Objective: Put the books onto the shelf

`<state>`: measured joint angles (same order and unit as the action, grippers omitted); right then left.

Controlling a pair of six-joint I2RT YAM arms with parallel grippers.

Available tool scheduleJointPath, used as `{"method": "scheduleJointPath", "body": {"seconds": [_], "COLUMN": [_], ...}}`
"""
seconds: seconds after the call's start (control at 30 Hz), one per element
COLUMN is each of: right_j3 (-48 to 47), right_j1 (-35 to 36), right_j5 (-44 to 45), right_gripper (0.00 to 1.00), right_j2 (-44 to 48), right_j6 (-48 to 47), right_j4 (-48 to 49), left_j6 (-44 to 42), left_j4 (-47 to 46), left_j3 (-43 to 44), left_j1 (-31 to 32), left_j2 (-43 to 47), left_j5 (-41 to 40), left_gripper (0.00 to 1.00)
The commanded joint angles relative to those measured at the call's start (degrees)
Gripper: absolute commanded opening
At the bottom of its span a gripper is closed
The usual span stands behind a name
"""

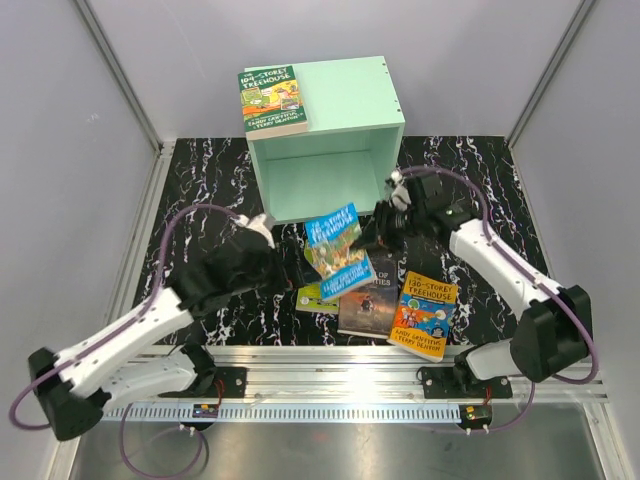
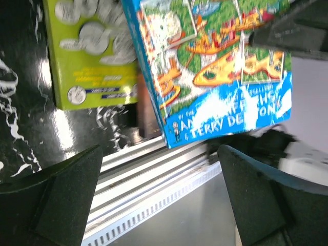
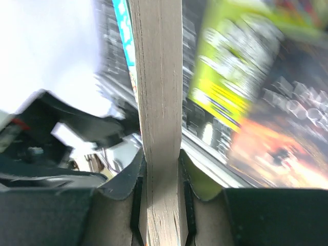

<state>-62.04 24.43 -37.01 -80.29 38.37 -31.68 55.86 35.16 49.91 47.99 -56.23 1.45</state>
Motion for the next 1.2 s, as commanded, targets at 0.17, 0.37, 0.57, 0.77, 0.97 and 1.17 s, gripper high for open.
{"method": "scheduleJointPath", "body": {"seconds": [0.17, 0.37, 0.57, 0.77, 0.97, 1.17], "right_j3": [-23.21, -15.67, -9.33, 0.77, 2.89, 1.57], "right_j1": [0.27, 0.27, 0.27, 0.27, 0.27, 0.27], "right_j5": [-9.29, -16.42, -18.97, -16.95, -16.68, -16.86], "right_gripper": [0.0, 0.0, 0.0, 0.0, 0.0, 0.38], "right_j2": [0.93, 5.22, 7.95, 9.98, 11.47, 14.37], "right_j6": [9.13, 30.16, 42.3, 57.21, 58.85, 53.75], "right_j4": [1.67, 24.68, 40.54, 61.42, 63.25, 53.6], "left_j6": [-2.6, -2.94, -3.39, -3.56, -4.52, -10.31], "left_j4": [-2.89, -9.75, -10.1, -12.4, -12.57, -6.25], "left_j3": [13.27, 18.99, 20.14, 20.05, 21.45, 34.35], "left_j1": [-1.23, -1.32, -2.64, -2.64, -3.33, -8.34], "left_j2": [5.87, 7.1, 4.46, 3.84, 4.02, -1.07], "left_j5": [-4.44, -7.42, -5.68, -3.82, -4.97, -3.75], "left_gripper": [0.99, 0.99, 0.95, 0.68, 0.23, 0.0]}}
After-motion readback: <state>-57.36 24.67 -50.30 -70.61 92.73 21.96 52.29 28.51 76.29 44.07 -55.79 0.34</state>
